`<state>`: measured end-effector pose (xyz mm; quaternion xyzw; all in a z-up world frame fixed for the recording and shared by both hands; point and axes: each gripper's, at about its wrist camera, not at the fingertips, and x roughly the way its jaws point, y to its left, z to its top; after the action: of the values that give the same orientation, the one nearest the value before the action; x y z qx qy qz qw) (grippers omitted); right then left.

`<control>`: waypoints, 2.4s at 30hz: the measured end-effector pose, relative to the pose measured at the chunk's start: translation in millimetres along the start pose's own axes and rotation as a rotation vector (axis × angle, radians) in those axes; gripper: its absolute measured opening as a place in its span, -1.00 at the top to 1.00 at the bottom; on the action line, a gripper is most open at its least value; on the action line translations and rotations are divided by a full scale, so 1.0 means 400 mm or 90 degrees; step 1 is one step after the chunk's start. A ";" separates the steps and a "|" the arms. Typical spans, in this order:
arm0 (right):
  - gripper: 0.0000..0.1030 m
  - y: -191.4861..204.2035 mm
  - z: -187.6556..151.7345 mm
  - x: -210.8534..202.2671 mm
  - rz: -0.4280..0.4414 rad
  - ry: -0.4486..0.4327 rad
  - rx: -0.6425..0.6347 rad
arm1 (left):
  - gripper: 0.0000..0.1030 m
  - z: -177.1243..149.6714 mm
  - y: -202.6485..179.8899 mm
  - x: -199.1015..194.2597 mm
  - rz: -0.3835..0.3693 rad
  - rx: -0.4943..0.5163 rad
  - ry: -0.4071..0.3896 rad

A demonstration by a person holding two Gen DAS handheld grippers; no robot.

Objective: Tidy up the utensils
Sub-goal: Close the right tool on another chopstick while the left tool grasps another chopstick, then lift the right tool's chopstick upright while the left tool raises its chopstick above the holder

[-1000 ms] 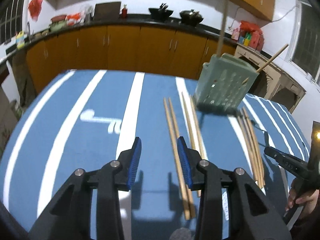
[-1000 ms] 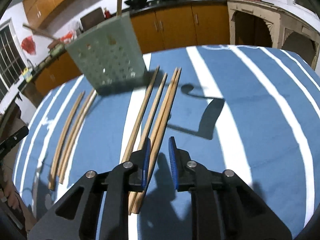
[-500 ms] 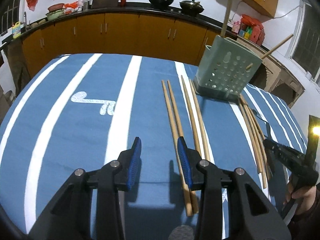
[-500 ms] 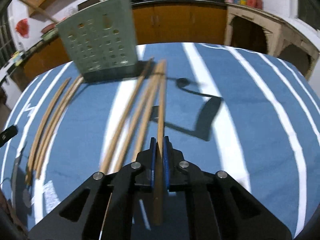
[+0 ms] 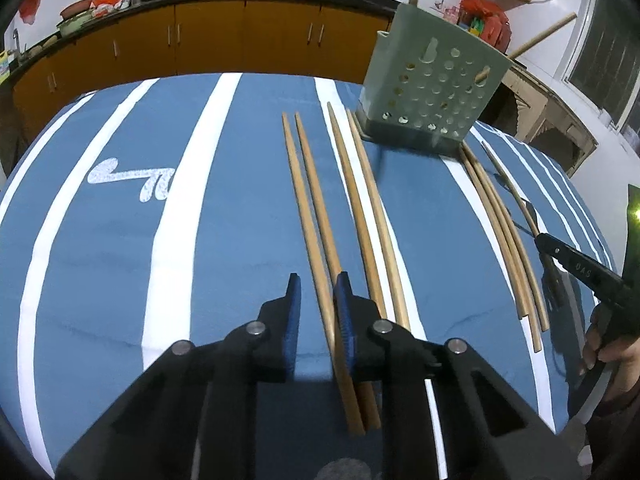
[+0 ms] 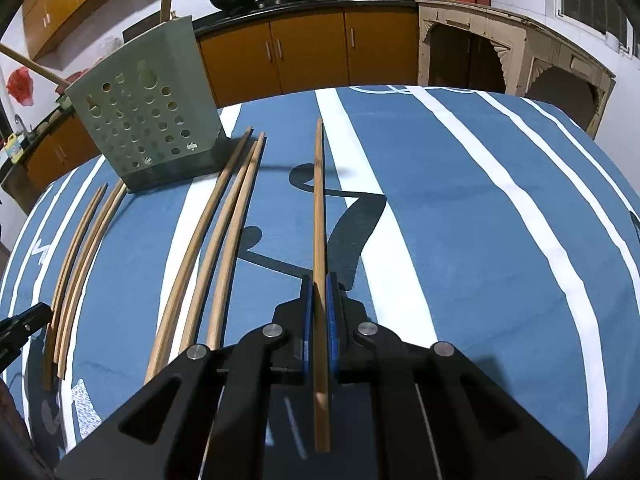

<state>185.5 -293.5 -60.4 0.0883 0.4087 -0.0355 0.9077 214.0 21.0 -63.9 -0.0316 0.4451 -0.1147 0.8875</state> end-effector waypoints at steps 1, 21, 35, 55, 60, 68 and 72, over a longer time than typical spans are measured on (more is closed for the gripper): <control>0.85 0.001 0.000 0.000 0.000 0.000 -0.001 | 0.66 0.002 -0.002 0.001 0.002 0.003 0.000; 0.85 0.008 -0.011 -0.007 -0.005 0.001 -0.008 | 0.82 -0.001 -0.016 0.014 0.044 0.010 -0.001; 0.85 -0.015 -0.009 -0.005 0.016 -0.001 0.022 | 0.82 0.026 0.074 0.016 0.051 -0.029 -0.014; 0.84 -0.008 -0.056 -0.040 0.022 -0.002 0.008 | 0.78 -0.043 0.036 -0.021 0.080 0.022 -0.033; 0.85 -0.013 -0.055 -0.038 0.033 -0.002 0.017 | 0.84 -0.046 0.035 -0.022 0.090 0.018 -0.038; 0.85 -0.026 -0.038 -0.100 0.046 -0.040 0.024 | 0.85 -0.017 0.048 -0.058 0.076 0.010 -0.039; 0.85 -0.037 -0.020 -0.135 0.049 -0.065 0.028 | 0.85 0.005 0.048 -0.104 0.071 0.018 -0.067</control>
<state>141.9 -306.8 -27.0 0.1221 0.3574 -0.0140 0.9258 194.8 49.1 -33.3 -0.0003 0.3972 -0.0694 0.9151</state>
